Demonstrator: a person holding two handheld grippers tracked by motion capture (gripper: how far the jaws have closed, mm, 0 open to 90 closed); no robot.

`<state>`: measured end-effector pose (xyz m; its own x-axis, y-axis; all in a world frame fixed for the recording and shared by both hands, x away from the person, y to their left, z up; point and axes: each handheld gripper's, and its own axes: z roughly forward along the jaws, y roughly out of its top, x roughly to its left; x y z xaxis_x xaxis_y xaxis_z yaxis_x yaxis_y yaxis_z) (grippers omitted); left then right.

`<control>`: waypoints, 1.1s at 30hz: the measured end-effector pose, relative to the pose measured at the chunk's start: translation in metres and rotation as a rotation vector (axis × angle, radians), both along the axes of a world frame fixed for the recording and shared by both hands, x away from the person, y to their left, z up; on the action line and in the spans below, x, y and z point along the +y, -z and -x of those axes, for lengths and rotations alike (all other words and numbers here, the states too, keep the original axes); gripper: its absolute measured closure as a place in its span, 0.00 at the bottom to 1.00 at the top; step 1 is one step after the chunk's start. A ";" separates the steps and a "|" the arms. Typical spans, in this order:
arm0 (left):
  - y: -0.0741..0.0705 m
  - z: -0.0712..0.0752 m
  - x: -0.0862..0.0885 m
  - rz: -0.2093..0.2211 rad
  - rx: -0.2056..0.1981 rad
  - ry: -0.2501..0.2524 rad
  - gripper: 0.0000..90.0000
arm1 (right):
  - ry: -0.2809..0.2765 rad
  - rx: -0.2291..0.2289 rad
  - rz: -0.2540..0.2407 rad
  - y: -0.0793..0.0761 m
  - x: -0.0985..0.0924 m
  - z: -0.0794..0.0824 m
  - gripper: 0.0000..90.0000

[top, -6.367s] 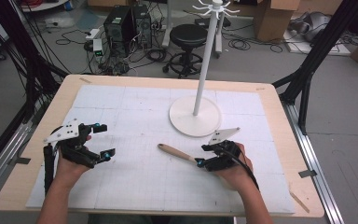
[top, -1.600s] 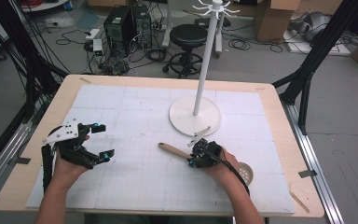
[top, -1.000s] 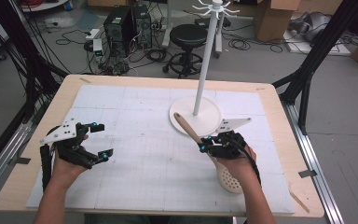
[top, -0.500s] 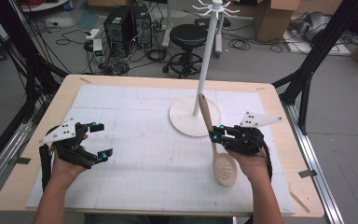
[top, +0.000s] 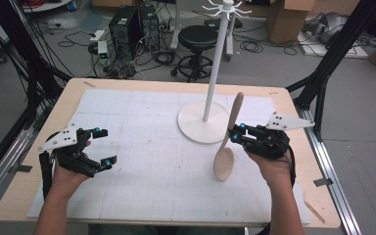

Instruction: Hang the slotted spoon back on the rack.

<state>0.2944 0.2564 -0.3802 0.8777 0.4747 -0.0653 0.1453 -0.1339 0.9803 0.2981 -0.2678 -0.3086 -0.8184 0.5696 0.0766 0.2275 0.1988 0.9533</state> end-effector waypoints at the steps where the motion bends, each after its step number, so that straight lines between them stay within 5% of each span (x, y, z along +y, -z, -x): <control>1: 0.000 0.000 0.000 0.000 0.000 0.000 0.02 | 0.005 -0.005 -0.007 -0.003 -0.002 -0.001 0.83; 18: -0.004 0.002 0.003 0.011 -0.009 0.000 0.02 | 0.016 -0.041 0.088 -0.058 0.004 -0.036 0.83; 33: -0.004 0.002 0.004 0.019 -0.010 -0.001 0.02 | 0.018 -0.023 0.125 -0.101 -0.003 -0.070 0.83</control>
